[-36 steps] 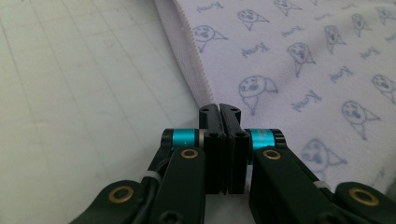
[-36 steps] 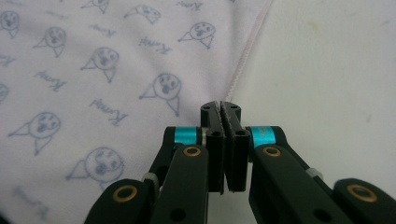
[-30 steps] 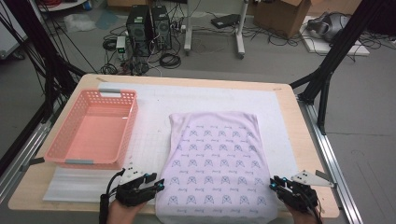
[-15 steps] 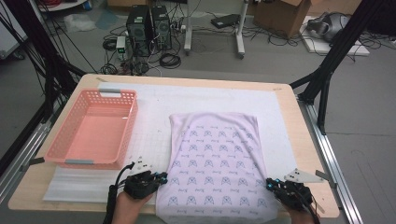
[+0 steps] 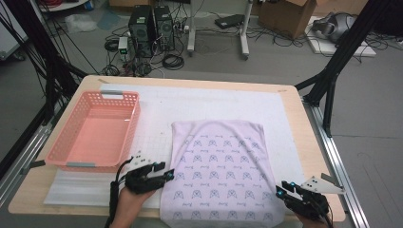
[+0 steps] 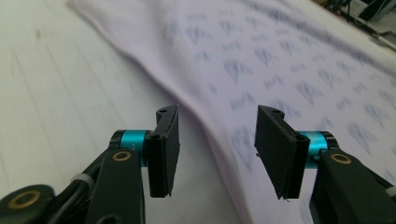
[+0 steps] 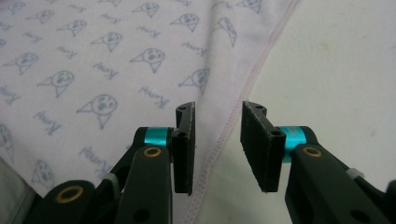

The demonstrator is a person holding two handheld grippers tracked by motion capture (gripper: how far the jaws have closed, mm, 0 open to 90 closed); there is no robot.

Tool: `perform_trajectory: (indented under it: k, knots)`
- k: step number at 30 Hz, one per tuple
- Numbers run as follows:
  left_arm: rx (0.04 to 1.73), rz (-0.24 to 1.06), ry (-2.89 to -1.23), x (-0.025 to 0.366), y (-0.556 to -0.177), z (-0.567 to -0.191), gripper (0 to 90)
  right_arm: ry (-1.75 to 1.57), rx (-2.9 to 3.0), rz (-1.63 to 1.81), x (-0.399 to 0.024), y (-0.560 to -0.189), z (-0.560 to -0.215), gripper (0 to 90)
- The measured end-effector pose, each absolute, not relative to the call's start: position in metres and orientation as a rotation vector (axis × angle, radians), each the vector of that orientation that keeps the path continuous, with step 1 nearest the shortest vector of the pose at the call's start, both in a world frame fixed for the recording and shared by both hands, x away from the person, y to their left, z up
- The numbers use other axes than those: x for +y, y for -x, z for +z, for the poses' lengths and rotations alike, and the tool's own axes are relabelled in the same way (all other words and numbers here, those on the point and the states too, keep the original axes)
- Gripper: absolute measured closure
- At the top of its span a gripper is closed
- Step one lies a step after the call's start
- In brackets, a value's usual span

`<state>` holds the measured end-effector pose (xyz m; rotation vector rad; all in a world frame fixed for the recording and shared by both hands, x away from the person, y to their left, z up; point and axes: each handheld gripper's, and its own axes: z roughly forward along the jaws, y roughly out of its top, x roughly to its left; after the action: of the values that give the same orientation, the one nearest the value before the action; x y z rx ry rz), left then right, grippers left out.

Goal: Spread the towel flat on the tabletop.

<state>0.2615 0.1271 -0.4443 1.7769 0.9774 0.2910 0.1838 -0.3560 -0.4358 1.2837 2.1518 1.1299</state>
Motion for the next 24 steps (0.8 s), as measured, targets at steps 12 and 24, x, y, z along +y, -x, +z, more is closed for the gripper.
perform_trajectory:
  k: [12,24]
  knots:
    - [1.044,0.407,-1.804,0.105,-0.34,-0.444,51.1,-1.227,2.153,1.181,-0.357,-0.189,-0.435,60.2]
    - [1.158,0.46,-1.921,0.09,-0.375,-0.451,52.6,-1.266,2.117,1.196,-0.362,-0.2,-0.437,52.6]
